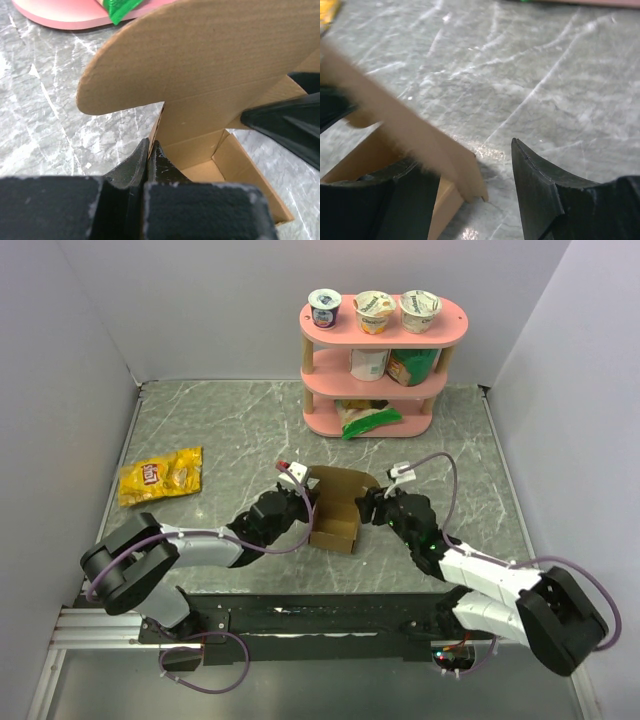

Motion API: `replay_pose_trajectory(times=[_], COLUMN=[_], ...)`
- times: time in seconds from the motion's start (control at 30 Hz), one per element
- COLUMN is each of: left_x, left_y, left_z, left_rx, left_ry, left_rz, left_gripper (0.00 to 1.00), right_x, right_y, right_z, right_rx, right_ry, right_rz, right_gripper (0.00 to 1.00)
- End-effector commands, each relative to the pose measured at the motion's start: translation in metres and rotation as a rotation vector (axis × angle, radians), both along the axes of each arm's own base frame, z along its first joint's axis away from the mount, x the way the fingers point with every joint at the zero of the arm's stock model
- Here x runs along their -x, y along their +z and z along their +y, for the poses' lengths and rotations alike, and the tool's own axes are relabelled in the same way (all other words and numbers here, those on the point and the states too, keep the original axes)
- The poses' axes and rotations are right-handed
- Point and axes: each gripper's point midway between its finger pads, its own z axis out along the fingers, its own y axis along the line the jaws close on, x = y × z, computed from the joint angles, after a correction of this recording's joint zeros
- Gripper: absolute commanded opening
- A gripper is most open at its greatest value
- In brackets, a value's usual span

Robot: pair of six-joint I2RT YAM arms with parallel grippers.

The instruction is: Fold the paper box

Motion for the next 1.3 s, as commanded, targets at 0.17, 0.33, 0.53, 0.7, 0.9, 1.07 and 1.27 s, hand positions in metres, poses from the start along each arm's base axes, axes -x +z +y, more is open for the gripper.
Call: replay_pose_trajectory(times=[0.17,0.33,0.53,0.7,0.9,1.07,1.27], left_x=[0.004,0.004,0.004,0.003,-0.001,-0.001,-0.001], left_y=[0.007,0.007,0.009,0.012,0.008,0.007,-0.001], left_z=[-0.004,-0.004,-0.004,-0.001,0.001,-0.007,-0.014], left_rx=[-0.038,-0.024,-0.018,-0.019,-0.061,-0.102,-0.122], left_ry=[-0.036,-0.032,-0.030,-0.017,-0.004,0.007,0.034], left_rz=[0.012,0.013,0.012,0.005,-0.010,-0.030,-0.013], left_gripper=[0.01,0.01,0.01,0.01,0.01,0.01,0.01], right_x=[0.021,0.018,0.006,0.003,-0.005,-0.012,-0.012], right_y=[0.028,0.022,0.020,0.016,0.030,0.022,0.012], right_z=[0.010,0.004,0.005,0.006,0.007,0.016,0.028], right_rx=[-0.002,0.016,0.028,0.027,-0.009,-0.024,0.026], right_ry=[0.198,0.169,0.167,0.159,0.109,0.093,0.038], right_rz=[-0.136,-0.117,-0.092,-0.054,-0.023,0.060,0.094], right_gripper=[0.61,0.56,0.47,0.31,0.00,0.00,0.00])
